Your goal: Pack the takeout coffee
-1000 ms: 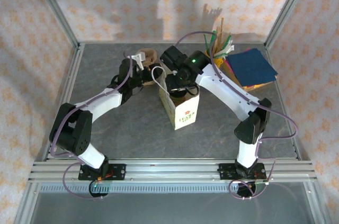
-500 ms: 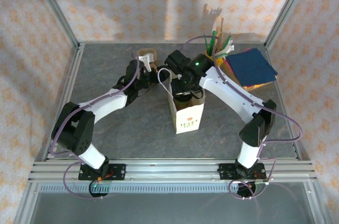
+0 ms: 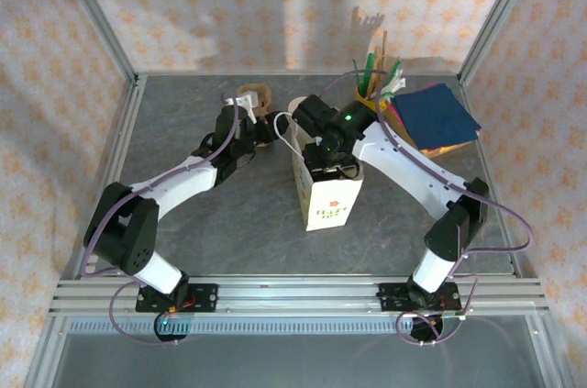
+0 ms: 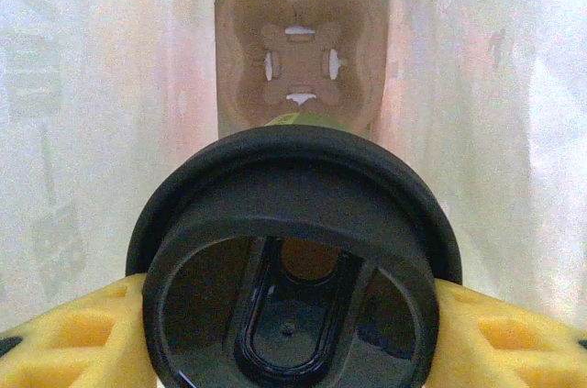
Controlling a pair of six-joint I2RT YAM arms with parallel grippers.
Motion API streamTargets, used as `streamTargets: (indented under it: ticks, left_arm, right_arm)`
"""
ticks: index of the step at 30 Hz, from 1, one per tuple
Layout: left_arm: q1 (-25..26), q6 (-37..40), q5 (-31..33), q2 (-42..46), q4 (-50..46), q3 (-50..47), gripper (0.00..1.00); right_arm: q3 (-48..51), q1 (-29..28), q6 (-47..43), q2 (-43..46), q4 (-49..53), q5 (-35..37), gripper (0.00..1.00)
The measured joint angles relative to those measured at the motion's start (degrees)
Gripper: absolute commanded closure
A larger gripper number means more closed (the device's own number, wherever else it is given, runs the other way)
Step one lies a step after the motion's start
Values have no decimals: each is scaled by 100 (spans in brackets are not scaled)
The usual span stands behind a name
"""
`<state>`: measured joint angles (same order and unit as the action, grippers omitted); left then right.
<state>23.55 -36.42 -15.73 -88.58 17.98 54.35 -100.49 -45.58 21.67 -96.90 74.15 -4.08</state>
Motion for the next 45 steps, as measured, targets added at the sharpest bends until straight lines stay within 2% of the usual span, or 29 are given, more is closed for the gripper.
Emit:
streamTargets:
  ticks: [11,24,45]
  left_arm:
    - [11,396,273,538,-369,-382,33]
    - [94,656,304,1281,-501,-933,32]
    - [160,846,417,1453,-542,-1134,32]
  right_arm:
    - [66,0,129,109,0,-131,67]
    - [66,0,125,-155,0,-238,67]
    - [155,0,125,-201,0,-306,67]
